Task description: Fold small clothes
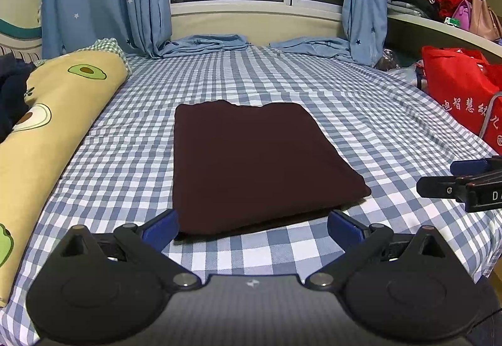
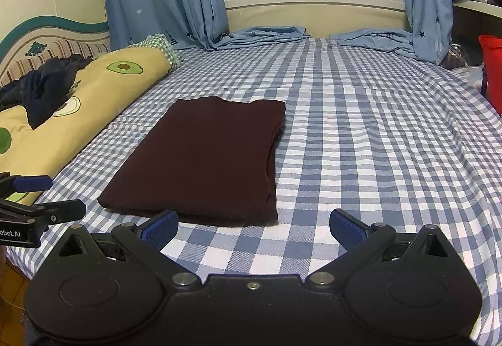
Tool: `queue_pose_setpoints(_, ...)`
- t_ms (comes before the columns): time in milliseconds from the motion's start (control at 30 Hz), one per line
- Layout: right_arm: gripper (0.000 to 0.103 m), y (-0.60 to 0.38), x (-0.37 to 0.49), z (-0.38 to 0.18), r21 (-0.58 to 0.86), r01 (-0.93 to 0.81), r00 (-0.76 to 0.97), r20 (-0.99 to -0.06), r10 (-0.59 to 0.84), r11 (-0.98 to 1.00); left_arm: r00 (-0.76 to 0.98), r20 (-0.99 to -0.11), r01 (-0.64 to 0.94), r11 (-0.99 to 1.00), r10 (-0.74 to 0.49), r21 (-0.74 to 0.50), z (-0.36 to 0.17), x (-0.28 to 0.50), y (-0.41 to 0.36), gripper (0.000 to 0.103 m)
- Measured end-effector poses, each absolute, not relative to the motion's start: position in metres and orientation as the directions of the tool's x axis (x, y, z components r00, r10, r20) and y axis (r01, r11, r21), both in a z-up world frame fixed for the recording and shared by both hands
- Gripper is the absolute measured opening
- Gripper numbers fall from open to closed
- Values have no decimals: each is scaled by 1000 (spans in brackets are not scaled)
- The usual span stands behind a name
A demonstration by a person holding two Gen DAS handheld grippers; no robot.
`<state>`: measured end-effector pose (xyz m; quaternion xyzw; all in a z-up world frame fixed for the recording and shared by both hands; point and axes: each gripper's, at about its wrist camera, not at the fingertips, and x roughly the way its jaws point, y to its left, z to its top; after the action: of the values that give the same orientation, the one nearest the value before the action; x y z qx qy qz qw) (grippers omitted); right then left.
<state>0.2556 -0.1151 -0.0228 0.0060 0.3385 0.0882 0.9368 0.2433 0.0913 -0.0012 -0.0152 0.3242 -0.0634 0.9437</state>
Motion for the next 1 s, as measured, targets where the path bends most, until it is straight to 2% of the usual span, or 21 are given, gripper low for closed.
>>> queue_pose_setpoints(1000,102,-84,255,-23,11,-144,785,-607,121,989,779,-620,72,995,-95,-62,-11,243,117,102)
